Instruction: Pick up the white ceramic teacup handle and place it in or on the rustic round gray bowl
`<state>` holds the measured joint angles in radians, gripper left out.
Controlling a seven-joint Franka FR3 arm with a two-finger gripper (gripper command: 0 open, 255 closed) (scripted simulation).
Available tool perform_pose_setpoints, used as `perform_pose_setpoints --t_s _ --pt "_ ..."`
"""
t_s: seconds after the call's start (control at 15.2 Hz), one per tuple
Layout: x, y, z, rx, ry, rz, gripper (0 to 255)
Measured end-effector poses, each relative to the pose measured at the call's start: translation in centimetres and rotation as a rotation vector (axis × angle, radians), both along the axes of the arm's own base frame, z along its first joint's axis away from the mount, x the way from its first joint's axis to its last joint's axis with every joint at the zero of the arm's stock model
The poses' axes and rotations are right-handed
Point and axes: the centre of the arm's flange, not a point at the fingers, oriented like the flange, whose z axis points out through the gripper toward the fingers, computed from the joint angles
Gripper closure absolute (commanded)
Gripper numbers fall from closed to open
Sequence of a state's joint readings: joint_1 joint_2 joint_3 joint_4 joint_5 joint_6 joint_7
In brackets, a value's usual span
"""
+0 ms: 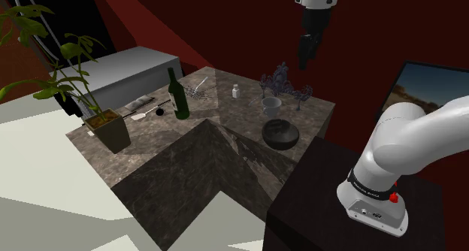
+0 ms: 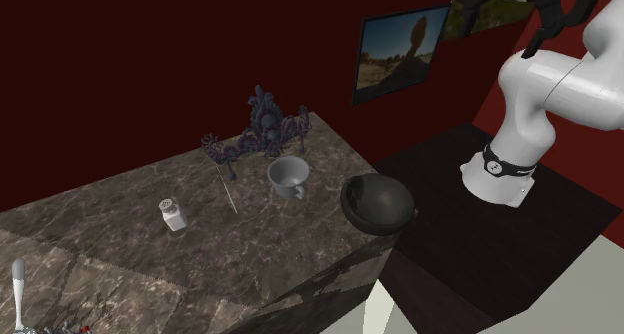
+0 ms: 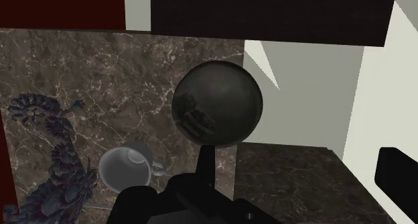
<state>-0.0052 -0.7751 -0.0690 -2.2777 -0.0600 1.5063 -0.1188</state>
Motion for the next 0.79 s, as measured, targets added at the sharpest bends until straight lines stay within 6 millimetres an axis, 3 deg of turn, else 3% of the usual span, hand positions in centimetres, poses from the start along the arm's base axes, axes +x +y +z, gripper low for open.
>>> perform_pose_setpoints --t_s 0.2,0.79 --pt "0.9 -0.7 -1.3 -0.001 0.001 0.000 0" --pt "6.5 -5.2 -10.2 -0.009 0.003 0.001 0"
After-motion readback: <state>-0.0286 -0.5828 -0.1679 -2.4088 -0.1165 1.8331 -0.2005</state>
